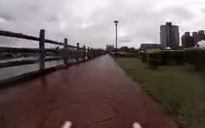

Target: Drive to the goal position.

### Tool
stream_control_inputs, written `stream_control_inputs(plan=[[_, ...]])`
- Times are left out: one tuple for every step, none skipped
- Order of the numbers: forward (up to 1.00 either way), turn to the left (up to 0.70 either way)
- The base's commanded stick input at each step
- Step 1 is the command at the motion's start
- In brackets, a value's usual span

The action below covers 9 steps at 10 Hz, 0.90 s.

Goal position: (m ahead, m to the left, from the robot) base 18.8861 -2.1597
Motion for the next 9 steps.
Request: stream_control_inputs(plan=[[0.50, 0.00], [0.50, 0.00], [0.50, 0.00], [0.50, 0.00], [0.50, 0.00], [0.50, 0.00], [0.50, 0.00], [0.50, 0.00], [0.50, 0.00]])
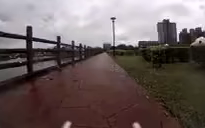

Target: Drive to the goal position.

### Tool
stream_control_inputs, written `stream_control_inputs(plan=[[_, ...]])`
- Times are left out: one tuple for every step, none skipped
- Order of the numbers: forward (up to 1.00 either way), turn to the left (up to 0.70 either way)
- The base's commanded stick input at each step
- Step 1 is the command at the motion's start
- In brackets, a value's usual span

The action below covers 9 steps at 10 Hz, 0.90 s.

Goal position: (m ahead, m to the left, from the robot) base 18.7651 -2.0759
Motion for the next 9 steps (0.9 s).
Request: stream_control_inputs(plan=[[0.50, 0.00], [0.50, 0.00], [0.50, 0.00], [0.50, 0.00], [0.50, 0.00], [0.50, 0.00], [0.50, 0.00], [0.50, 0.00], [0.50, 0.00]])
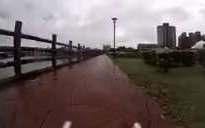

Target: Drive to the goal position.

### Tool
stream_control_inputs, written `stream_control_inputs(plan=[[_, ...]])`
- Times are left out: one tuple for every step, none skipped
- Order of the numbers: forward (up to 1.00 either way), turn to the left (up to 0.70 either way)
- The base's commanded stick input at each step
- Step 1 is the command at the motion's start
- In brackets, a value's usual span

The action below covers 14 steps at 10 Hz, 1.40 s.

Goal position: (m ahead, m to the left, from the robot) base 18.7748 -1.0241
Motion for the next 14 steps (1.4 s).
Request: stream_control_inputs(plan=[[0.50, 0.00], [0.50, 0.00], [0.50, 0.00], [0.50, 0.09], [0.50, 0.50], [0.50, 0.50], [0.50, 0.50], [0.50, 0.17], [0.50, 0.00], [0.50, 0.00], [0.50, 0.00], [0.50, 0.00], [0.50, 0.00], [0.50, 0.00]])
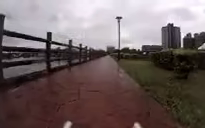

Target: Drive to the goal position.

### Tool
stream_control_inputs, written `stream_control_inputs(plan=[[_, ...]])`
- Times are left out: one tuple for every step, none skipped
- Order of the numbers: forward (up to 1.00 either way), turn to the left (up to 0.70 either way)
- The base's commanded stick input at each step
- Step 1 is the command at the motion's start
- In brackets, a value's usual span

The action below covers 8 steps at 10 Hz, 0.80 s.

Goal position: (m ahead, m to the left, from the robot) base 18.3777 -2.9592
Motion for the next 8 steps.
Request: stream_control_inputs(plan=[[0.50, 0.00], [0.50, 0.00], [0.50, 0.00], [0.50, 0.00], [0.50, 0.00], [0.50, 0.00], [0.50, 0.00], [0.50, 0.00]])
